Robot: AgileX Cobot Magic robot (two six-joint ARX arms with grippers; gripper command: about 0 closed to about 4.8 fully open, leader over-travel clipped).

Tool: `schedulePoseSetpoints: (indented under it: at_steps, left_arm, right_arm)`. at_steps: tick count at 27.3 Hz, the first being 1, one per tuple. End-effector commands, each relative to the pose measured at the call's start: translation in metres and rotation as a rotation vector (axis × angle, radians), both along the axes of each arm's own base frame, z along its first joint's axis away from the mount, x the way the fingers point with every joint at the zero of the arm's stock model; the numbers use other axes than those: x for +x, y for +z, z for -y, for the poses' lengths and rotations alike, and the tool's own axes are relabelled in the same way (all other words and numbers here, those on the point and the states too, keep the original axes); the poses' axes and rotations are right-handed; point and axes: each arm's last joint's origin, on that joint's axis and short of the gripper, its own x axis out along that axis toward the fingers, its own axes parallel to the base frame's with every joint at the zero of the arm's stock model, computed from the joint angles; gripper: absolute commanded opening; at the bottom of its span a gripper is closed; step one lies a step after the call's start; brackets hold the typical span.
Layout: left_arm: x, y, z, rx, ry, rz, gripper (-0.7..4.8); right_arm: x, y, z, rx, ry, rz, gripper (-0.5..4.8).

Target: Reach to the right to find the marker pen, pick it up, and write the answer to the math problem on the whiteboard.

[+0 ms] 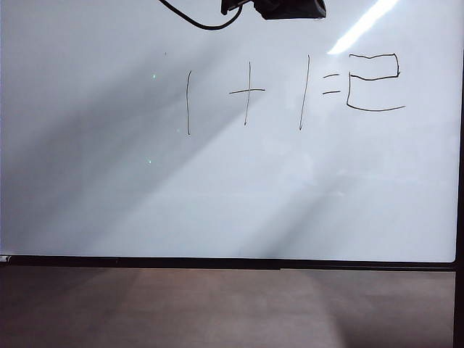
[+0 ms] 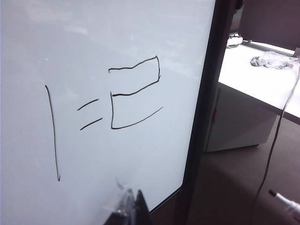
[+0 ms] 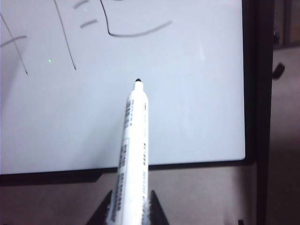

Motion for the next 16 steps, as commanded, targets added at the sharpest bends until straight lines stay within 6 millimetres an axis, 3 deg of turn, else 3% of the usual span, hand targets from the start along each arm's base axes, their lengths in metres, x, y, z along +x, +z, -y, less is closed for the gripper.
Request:
schedulePoseSetpoints:
  at_steps: [1,16]
  left_arm:
    - [-0.0009,0.0025,-0.0002,-0.007,-0.002,0.011,-0.04]
    - [-0.0009,0.0025,-0.0002,-0.007,-0.002,0.011,-0.04]
  right_arm:
    - [-0.0018,0.0015,-0.0004,-0.010,0.002,0.032,-0.04]
    - [-0.0025,0.0022,-0.0005,-0.011,0.002,0.040,0.00]
